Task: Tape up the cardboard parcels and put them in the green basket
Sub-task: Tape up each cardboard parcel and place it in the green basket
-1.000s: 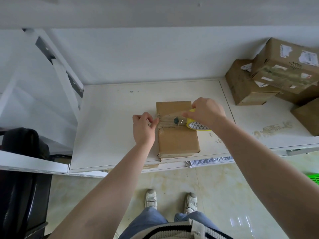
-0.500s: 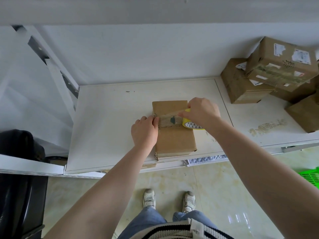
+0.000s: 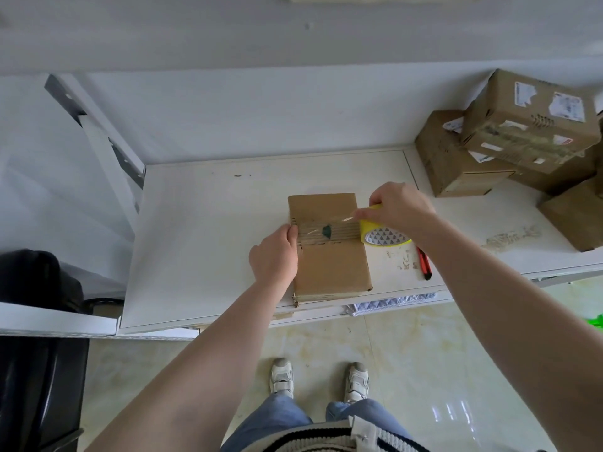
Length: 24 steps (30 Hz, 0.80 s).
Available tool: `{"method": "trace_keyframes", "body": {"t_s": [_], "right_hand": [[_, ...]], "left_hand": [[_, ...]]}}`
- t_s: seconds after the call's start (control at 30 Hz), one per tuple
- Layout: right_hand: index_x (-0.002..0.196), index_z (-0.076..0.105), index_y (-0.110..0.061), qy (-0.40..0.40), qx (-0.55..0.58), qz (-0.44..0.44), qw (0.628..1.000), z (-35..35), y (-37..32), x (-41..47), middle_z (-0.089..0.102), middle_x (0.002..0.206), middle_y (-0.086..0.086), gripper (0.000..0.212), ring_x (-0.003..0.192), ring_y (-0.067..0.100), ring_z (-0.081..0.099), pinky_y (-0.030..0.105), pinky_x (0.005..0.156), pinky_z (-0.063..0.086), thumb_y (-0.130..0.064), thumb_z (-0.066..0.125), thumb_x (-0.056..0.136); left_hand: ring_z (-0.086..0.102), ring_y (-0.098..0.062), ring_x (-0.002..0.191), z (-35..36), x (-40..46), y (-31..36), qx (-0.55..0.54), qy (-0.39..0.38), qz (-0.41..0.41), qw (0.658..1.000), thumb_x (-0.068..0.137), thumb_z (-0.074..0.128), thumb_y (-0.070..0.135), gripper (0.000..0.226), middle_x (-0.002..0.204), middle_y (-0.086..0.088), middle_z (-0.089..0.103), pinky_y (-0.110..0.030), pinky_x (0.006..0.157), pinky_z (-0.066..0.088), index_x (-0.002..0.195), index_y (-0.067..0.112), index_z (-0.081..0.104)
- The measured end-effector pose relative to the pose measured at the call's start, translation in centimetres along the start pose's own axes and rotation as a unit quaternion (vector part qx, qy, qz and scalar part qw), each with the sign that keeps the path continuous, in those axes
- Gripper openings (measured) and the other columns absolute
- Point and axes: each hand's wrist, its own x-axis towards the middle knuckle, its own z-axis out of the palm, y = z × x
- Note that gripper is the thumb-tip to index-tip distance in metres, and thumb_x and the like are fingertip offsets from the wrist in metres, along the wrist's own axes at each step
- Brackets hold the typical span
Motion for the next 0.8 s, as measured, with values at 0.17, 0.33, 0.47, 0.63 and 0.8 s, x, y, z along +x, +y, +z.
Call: {"method": "trace_keyframes", "body": {"t_s": [0.17,0.33,0.47,0.63,0.8], "right_hand": [[0.059,0.053,-0.025,-0.037,0.003,0.023,0.999,0.3,0.4,1.2,0.057,0.066,-0.002,0.052,0.062,0.015,0.055,0.023,0.049,0.035,-0.074,0.065,0.071],[0.061,0.055,-0.023,-0.066,0.003,0.050,0.997,2.4,1.8,1.5,0.060,0.065,0.000,0.056,0.063,0.017,0.060,0.025,0.052,0.042,-0.078,0.060,0.071],[0.060,0.059,-0.021,-0.072,0.053,0.064,0.994,4.3,2.5,2.0,0.059,0.062,0.000,0.056,0.063,0.018,0.060,0.026,0.052,0.039,-0.076,0.062,0.071],[0.063,0.062,-0.018,-0.082,0.093,0.075,0.989,5.4,3.0,2.5,0.061,0.062,0.000,0.059,0.062,0.018,0.059,0.029,0.056,0.043,-0.077,0.062,0.069],[0.060,0.057,-0.020,-0.085,0.076,0.077,0.990,5.8,3.0,2.6,0.058,0.059,-0.001,0.059,0.058,0.017,0.057,0.026,0.052,0.038,-0.078,0.059,0.072]], "left_hand": [[0.049,-0.023,0.064,0.1,-0.1,0.2,0.009,0.008,0.004,1.000,0.107,0.021,0.039,0.039,0.059,0.008,0.046,-0.034,0.067,0.033,0.081,0.024,0.047],[0.049,-0.023,0.062,0.1,-0.2,0.2,0.021,0.009,0.008,1.000,0.107,0.019,0.038,0.040,0.058,0.007,0.045,-0.033,0.065,0.032,0.079,0.024,0.043],[0.049,-0.021,0.060,0.1,-0.3,0.2,0.018,0.013,0.020,1.000,0.107,0.019,0.039,0.039,0.058,0.009,0.045,-0.033,0.065,0.034,0.080,0.025,0.043],[0.059,-0.022,0.072,0.0,-0.1,0.0,-0.007,-0.018,0.012,1.000,0.106,0.017,0.044,0.044,0.068,0.007,0.054,-0.036,0.070,0.048,0.082,0.025,0.048],[0.053,-0.017,0.063,0.1,0.4,-0.4,-0.063,-0.041,0.031,0.997,0.105,0.022,0.046,0.048,0.061,0.006,0.048,-0.029,0.054,0.037,0.065,0.026,0.041]]}}
